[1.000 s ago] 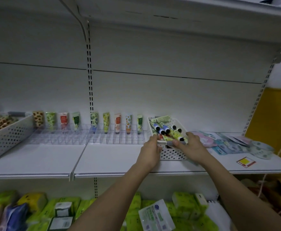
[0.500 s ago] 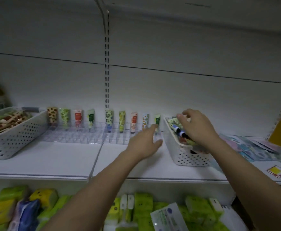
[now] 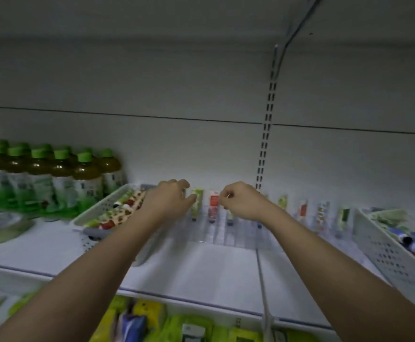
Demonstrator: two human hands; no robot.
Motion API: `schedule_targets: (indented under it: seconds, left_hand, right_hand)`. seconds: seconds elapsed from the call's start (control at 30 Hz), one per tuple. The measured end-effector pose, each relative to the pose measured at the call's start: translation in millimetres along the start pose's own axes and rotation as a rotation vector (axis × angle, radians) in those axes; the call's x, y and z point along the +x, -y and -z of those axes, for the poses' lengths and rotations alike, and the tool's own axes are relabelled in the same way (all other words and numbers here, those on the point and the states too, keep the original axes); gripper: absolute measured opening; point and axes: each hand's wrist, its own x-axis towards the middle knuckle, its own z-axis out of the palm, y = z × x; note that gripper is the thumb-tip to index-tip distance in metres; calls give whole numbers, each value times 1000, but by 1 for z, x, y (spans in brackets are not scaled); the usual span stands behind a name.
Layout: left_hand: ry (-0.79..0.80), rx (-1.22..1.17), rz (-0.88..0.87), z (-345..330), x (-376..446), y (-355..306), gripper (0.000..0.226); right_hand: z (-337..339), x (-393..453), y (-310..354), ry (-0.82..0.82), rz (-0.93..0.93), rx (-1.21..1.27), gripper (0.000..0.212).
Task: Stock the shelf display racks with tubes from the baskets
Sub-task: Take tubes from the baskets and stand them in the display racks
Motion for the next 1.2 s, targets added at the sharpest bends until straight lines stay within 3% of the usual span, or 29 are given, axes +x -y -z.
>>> schedule_targets:
  seconds: [0.23,0.4,0.7,0.83,0.97,1.1,1.2]
  left_hand:
    - [-95,-208,89,31,-21,120,31]
    - [-106,-308,35,38,-37,166,26]
    - [-90,-380,-25,33,-44,192,24]
    - [-43,-408,-37,31,-45,193,20]
    - [48,-663,4,38,-43,194,21]
    - [251,-926,15,47,-43,190,27]
    - [246,-1026,32,51,-39,186,31]
  right_hand:
    - [-62,36,74,-1,80,115,13]
    - [-95,46,118,-8,126,174,6]
    - [-140,68,148,287,240,-289,36]
    - [-145,66,151,235,316,-354,31]
    - [-133,63,150,93,510,-455,28]
    - [-115,63,149,-117,674,-282,26]
    - [-112,64,151,-177,610,-59,28]
